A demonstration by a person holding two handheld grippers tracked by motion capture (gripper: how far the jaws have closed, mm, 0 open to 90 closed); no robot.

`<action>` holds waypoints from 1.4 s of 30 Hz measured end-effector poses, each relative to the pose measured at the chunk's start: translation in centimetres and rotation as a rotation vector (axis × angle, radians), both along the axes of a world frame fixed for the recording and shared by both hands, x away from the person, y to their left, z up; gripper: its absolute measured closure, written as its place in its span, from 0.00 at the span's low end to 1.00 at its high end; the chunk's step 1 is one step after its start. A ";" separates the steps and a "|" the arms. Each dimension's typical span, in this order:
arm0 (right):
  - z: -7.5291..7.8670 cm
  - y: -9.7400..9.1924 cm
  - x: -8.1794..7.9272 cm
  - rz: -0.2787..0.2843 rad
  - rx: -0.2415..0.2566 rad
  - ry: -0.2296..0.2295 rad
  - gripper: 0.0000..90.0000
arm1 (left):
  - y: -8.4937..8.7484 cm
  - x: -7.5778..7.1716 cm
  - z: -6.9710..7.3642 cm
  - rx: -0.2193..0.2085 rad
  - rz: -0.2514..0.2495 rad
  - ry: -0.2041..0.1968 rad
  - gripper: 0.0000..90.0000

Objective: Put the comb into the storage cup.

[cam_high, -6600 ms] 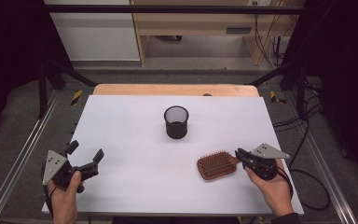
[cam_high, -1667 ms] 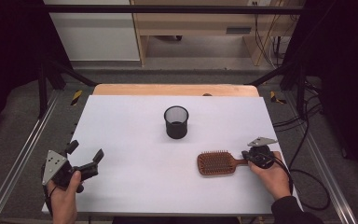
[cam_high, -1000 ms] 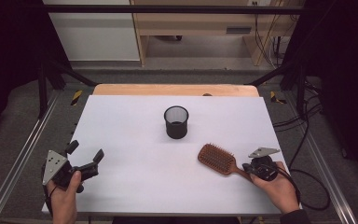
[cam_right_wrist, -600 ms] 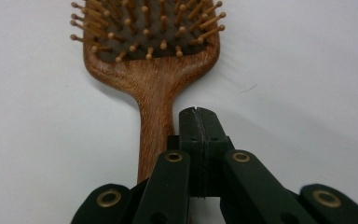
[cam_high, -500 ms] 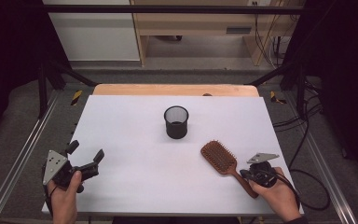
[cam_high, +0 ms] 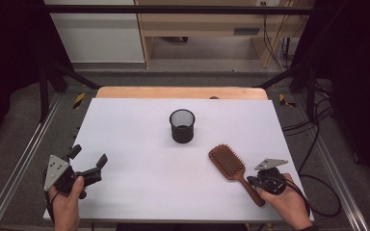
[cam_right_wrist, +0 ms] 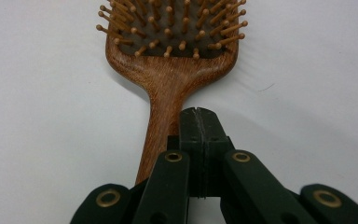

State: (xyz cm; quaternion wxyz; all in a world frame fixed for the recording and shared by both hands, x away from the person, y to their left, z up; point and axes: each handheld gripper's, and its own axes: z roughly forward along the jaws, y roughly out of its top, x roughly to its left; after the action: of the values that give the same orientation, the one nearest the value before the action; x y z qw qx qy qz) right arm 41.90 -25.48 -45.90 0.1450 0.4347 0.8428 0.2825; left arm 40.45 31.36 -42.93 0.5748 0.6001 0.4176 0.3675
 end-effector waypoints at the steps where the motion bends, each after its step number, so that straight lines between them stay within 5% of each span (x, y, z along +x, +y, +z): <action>1: 0.0 0.0 -0.1 -0.002 0.000 -0.005 1.00 | 0.0 0.0 0.0 0.000 0.000 0.000 0.01; 7: 1.1 -0.1 -0.5 -0.017 0.013 -0.043 0.95 | 0.0 0.0 0.0 0.002 0.000 0.002 0.01; 12: 1.9 0.3 -0.8 -0.024 0.038 -0.051 0.78 | -0.1 0.0 0.0 0.004 -0.002 0.003 0.01; 14: 2.1 0.6 -0.8 -0.031 0.049 -0.047 0.64 | 0.0 0.0 0.0 0.001 -0.001 0.001 0.01; 20: 2.2 1.0 -0.7 -0.027 0.044 -0.058 0.53 | 0.0 0.0 0.0 0.001 -0.002 0.001 0.01; 35: 1.8 2.3 0.2 -0.038 0.021 -0.036 0.23 | -0.1 0.0 0.0 0.004 -0.005 0.004 0.01; 42: 1.4 2.7 0.6 -0.039 0.013 -0.003 0.16 | -0.1 0.0 0.0 0.004 -0.007 0.005 0.01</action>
State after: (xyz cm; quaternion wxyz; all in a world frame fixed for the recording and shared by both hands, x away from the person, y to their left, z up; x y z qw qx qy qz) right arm 42.52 -22.74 -44.47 0.1490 0.4517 0.8320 0.2855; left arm 40.48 31.23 -42.97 0.5737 0.6038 0.4162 0.3648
